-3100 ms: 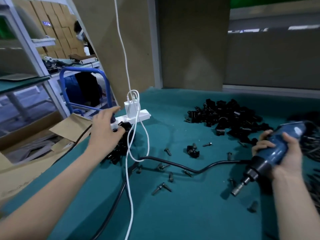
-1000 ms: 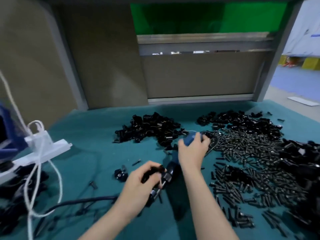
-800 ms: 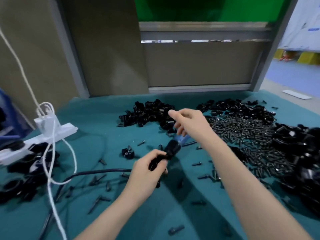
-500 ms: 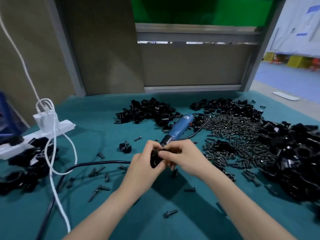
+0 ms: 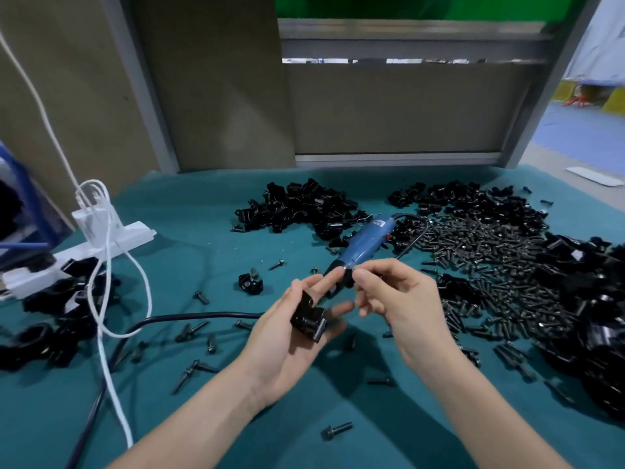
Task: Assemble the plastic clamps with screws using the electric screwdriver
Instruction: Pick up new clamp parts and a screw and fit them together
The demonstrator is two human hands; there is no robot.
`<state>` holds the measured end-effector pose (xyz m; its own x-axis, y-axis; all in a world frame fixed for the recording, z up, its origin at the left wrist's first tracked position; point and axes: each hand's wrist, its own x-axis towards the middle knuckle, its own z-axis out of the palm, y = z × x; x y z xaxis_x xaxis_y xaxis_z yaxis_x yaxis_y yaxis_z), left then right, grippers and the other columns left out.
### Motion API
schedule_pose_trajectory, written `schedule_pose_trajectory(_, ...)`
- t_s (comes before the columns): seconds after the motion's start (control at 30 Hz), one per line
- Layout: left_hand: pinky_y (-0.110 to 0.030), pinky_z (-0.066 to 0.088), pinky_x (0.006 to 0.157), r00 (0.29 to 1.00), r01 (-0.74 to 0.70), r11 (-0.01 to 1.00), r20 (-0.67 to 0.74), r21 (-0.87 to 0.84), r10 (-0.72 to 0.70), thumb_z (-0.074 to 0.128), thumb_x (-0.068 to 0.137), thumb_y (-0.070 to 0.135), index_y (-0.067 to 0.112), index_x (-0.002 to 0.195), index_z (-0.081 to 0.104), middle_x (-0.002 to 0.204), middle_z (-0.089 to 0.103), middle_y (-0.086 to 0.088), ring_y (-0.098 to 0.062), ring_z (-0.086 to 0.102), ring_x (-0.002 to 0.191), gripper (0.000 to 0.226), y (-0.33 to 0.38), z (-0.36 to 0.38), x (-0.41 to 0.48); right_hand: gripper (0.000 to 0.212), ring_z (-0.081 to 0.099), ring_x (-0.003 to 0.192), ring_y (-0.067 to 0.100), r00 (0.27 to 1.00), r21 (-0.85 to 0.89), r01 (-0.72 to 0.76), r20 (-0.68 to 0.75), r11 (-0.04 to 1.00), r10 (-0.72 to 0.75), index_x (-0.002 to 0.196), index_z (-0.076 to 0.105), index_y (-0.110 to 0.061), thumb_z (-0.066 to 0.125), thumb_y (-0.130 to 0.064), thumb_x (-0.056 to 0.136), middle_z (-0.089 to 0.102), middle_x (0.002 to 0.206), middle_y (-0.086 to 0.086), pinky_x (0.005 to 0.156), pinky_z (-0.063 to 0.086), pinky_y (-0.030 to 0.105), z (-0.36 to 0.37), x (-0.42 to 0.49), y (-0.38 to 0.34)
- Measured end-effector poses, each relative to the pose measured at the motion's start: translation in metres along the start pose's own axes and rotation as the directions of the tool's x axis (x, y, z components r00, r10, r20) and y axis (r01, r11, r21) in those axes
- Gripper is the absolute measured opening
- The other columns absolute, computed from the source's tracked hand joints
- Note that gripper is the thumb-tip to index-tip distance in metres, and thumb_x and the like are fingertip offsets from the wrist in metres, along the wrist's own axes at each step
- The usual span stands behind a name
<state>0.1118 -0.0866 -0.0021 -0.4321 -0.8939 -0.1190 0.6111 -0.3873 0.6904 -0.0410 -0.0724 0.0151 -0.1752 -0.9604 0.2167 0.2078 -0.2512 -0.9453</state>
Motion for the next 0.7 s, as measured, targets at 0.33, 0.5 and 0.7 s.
schedule_pose_trajectory(0.33, -0.023, 0.042, 0.066, 0.979, 0.129, 0.986, -0.147, -0.104, -0.144, 0.043, 0.086, 0.056, 0.022, 0.102, 0.076, 0.117, 0.070, -0.005, -0.013, 0.056, 0.079, 0.050, 0.006, -0.004, 0.000, 0.031, 0.066, 0.073, 0.015, 0.949, -0.142, -0.044, 0.305, 0.989, 0.086, 0.092, 0.072, -0.036, 0.075, -0.014, 0.070, 0.072, 0.086, -0.003, 0.064, 0.052, 0.024, 0.025, -0.026, 0.001)
schedule_pose_trajectory(0.5, -0.011, 0.042, 0.034, 0.979, 0.017, 0.995, -0.203, -0.102, -0.037, 0.058, 0.076, 0.031, 0.028, 0.080, 0.075, 0.080, 0.067, -0.010, -0.006, 0.046, 0.048, 0.018, 0.006, -0.001, -0.005, 0.031, 0.064, 0.087, 0.010, 0.972, -0.224, 0.048, 0.234, 0.973, 0.006, 0.095, 0.072, -0.032, 0.077, -0.013, 0.071, 0.068, 0.093, -0.006, 0.074, 0.049, 0.023, 0.023, -0.023, 0.005)
schedule_pose_trajectory(0.7, -0.018, 0.054, 0.047, 0.977, -0.003, 0.989, -0.212, -0.145, -0.028, 0.063, 0.069, 0.032, 0.011, 0.077, 0.079, 0.076, 0.070, -0.009, -0.004, 0.054, 0.043, 0.028, 0.006, -0.004, -0.006, 0.031, 0.068, 0.089, 0.010, 0.987, -0.285, 0.093, 0.153, 0.954, -0.051, 0.094, 0.077, -0.036, 0.079, -0.017, 0.069, 0.072, 0.093, -0.008, 0.081, 0.052, 0.020, 0.014, -0.020, 0.003)
